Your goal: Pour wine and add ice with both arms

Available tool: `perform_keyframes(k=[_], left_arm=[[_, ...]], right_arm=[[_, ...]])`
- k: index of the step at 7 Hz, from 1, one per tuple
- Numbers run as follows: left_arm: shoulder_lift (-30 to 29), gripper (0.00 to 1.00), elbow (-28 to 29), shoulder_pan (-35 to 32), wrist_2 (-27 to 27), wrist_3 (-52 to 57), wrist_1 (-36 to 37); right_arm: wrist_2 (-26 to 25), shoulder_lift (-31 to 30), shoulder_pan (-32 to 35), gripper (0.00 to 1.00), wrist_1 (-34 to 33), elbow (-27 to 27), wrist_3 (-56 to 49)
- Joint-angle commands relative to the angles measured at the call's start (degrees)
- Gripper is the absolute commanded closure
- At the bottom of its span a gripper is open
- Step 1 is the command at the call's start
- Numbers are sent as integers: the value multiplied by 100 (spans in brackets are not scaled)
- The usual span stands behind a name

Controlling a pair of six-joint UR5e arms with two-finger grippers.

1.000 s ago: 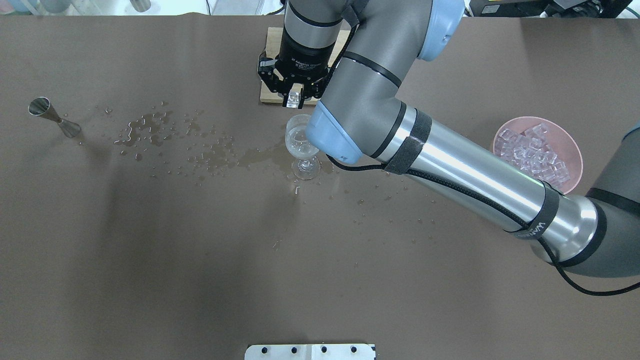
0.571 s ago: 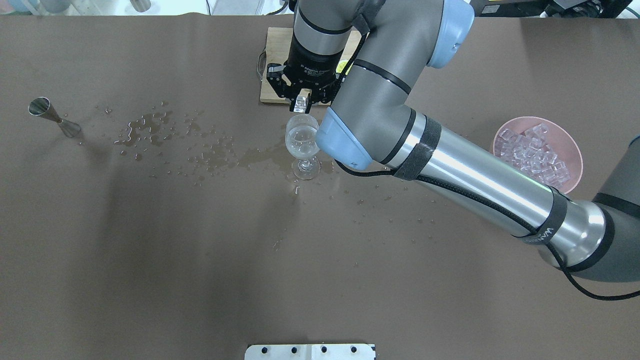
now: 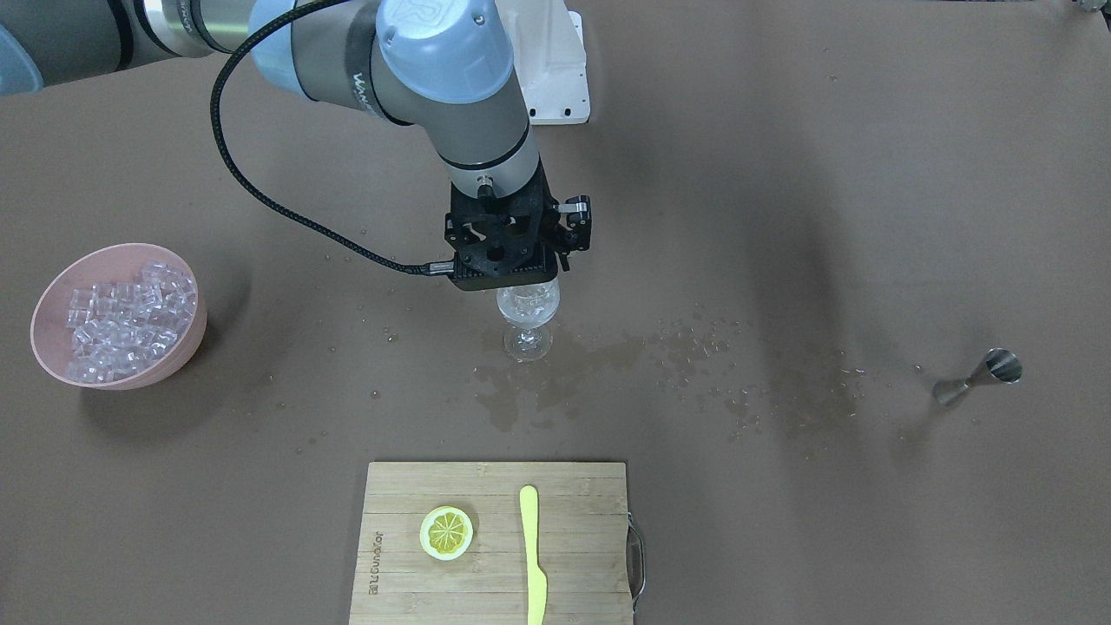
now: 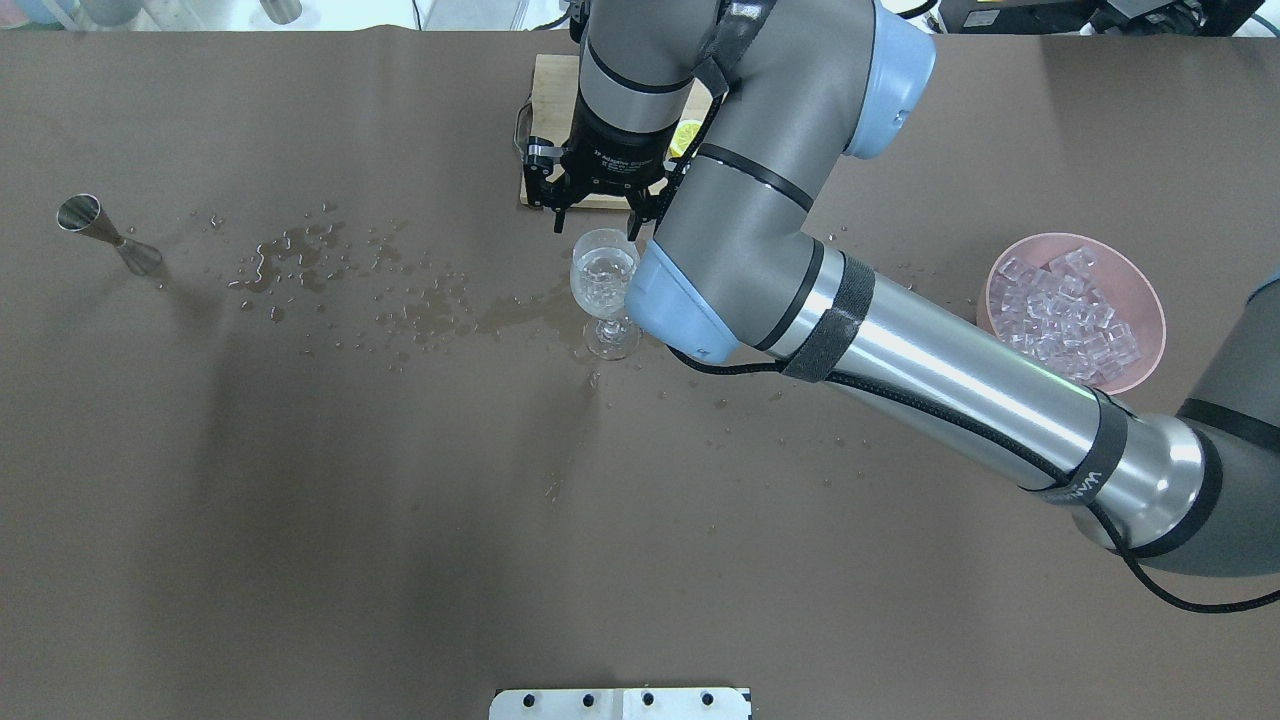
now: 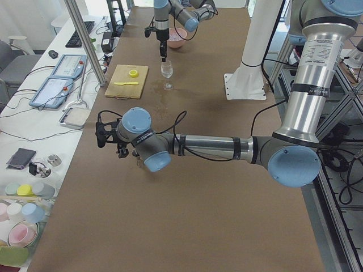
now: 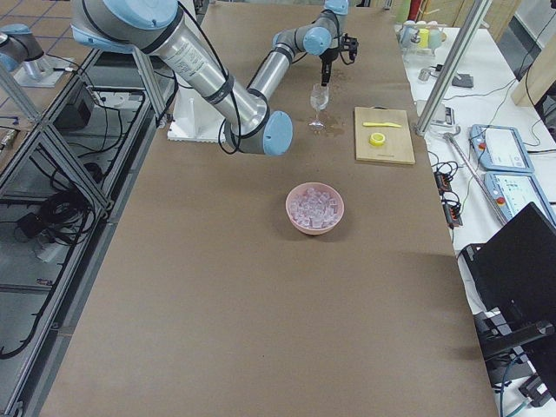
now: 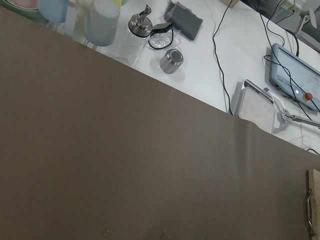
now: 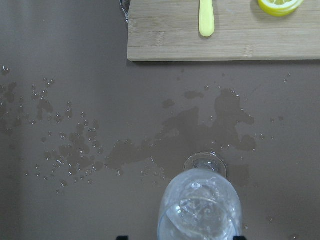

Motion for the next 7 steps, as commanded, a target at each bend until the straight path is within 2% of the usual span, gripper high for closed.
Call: perform_keyframes(k=[1,2,3,4,5,7], left_arm=[[-24,2,46,9,0,9,7],[-33,2,46,9,26,165,16],[-15,2,46,0,87,637,68],[63,2,63,9,79,1268,112],[47,2,63,9,10,1953,530],[46,2,37,-52,9,3586,1391]], right_arm=[[152,-447,181,0,-32,441,-109],[319,-1208,514,0,-41,1124,-580],[747,-1955,996,0,-50,1557,-1316],[1090,-2537,1584,0,-59,1753,-2028],[1276,-3109,2068,0,-59,1903,-2905],[1209,-4252,2633,0,-50,1966,-4777]])
